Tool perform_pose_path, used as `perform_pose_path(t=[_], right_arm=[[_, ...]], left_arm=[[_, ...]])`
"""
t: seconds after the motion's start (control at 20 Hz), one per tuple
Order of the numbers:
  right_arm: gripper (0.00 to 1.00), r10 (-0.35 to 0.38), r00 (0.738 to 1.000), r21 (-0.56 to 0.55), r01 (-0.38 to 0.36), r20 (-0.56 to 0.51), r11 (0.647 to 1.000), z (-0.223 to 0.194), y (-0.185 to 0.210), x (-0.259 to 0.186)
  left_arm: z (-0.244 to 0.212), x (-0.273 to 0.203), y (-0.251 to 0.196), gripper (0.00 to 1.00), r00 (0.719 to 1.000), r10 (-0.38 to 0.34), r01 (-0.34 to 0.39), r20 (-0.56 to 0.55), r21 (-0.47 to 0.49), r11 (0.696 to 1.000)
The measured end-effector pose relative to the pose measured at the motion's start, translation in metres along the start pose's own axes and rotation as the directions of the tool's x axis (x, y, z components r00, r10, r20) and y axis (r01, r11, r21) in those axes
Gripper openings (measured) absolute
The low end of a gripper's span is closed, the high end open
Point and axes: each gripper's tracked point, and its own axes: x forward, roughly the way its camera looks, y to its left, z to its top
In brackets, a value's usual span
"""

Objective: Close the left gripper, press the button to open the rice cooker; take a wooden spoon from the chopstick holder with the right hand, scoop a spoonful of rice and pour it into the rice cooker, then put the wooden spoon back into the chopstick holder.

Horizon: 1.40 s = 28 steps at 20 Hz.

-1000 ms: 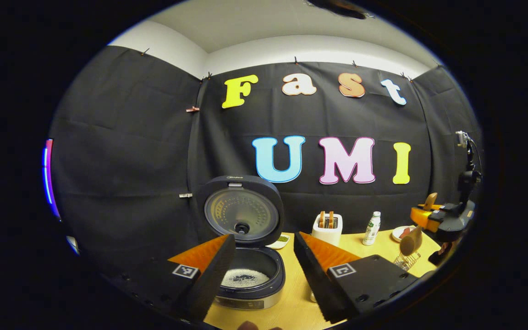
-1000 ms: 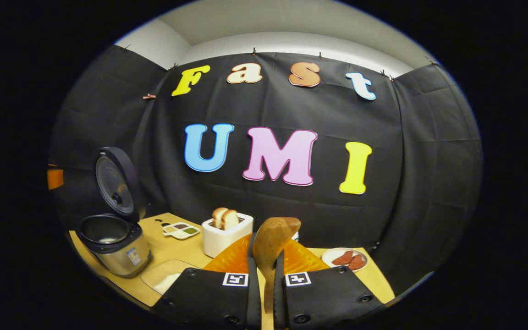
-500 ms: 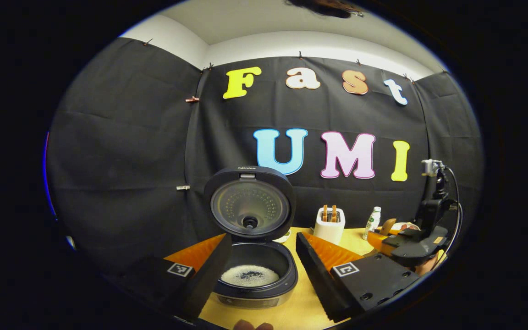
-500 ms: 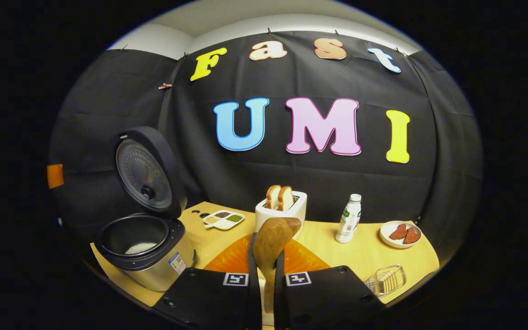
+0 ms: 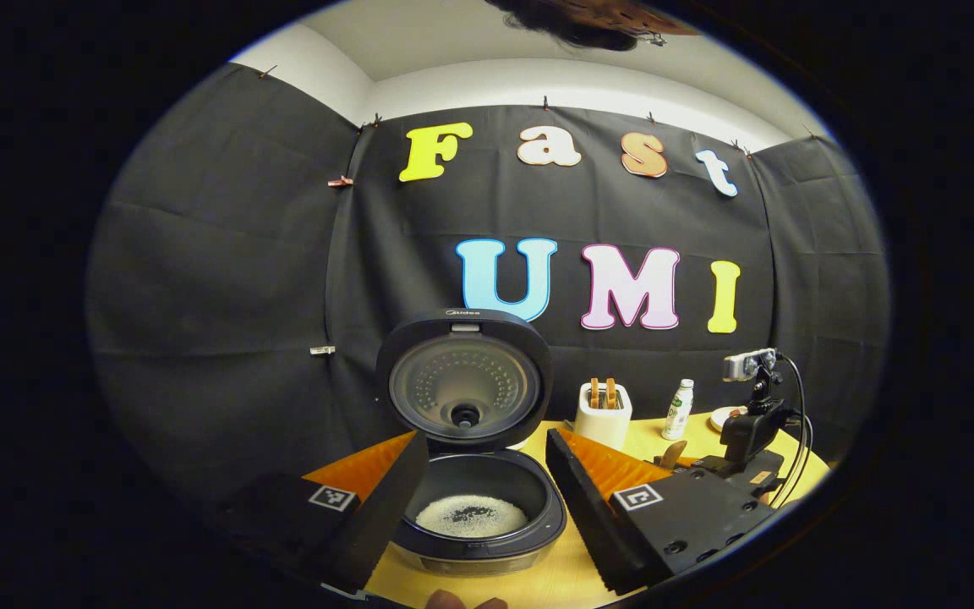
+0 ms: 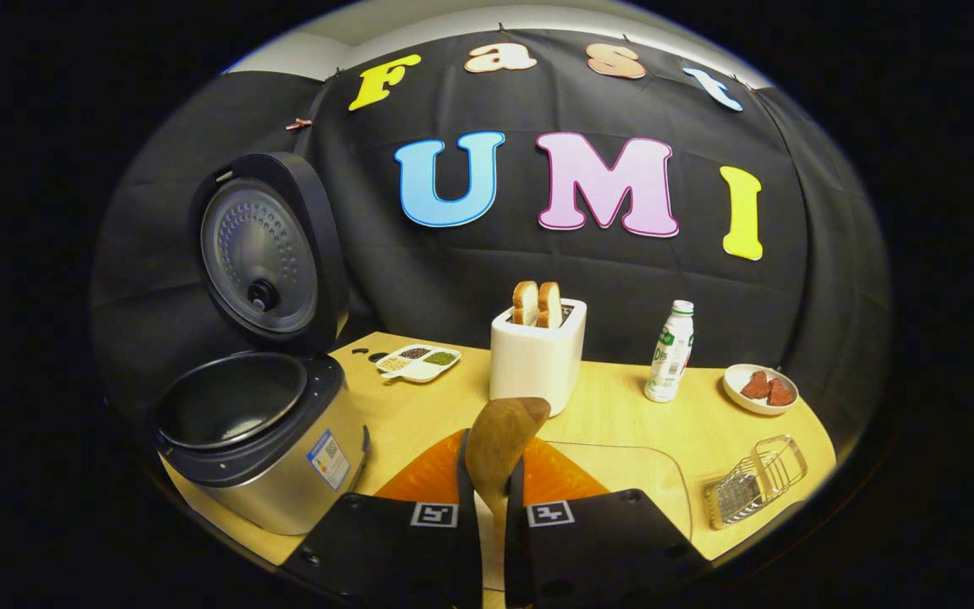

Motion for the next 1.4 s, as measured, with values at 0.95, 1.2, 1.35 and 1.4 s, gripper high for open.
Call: perform_pose_path(t=[0.95, 1.2, 1.35, 1.4], right_arm=[[0.14, -0.156, 0.982, 0.622, 0.055, 0.109, 0.781, 0.045, -0.063, -0.02], [0.14, -0.21, 0.965, 0.711, 0.036, 0.159, 0.702, 0.069, -0.083, -0.026], [0.14, -0.201, 0.962, 0.71, 0.013, 0.182, 0.704, 0.085, -0.077, -0.03], [0.14, -0.192, 0.962, 0.704, 0.0, 0.194, 0.71, 0.093, -0.072, -0.031]], left_arm=[[0.008, 0.0, 0.005, 0.95, 0.999, -0.035, 0.035, 0.009, -0.014, 0.999], [0.01, 0.001, -0.003, 0.95, 0.998, -0.063, 0.062, 0.012, 0.018, 0.998], [0.008, 0.004, -0.003, 0.95, 0.997, -0.072, 0.072, 0.01, 0.014, 0.997], [0.006, 0.005, -0.002, 0.95, 0.997, -0.071, 0.071, 0.008, 0.01, 0.997]])
